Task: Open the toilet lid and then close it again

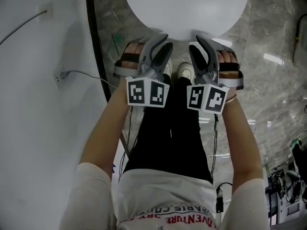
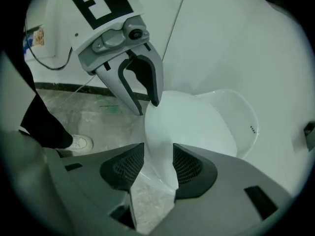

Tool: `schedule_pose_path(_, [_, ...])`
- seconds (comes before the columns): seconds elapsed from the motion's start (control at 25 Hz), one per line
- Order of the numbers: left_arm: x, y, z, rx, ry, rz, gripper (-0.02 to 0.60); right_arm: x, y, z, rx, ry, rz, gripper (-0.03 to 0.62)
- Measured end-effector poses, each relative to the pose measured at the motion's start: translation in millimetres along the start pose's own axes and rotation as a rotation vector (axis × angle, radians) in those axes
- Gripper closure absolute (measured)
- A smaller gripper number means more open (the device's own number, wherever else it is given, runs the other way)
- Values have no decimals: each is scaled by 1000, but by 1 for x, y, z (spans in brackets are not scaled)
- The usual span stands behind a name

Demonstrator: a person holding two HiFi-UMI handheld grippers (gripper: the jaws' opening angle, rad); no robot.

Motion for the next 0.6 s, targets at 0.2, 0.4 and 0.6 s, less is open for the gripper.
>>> schedule_pose_path(0.2, [-17,-6,1,-168,30,-54,414,-14,8,0,188,12,73,457])
schedule_pose_path(0.4, [-24,-9,4,-206,54,-94,400,-20,16,-3,283,28,119,457])
schedule_pose_path(0.6, [-25,-9,4,-215,52,-133,400,-18,15,-2,281,29,136,456])
Point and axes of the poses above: the fingertips, and each gripper's own axes: x backward along the fingers, y to its left, z out of its underside, the point moved 5 cm from there along x, backward along the fingers, and after that the axes turned 2 degrees about -x, right-handed, at the moved point
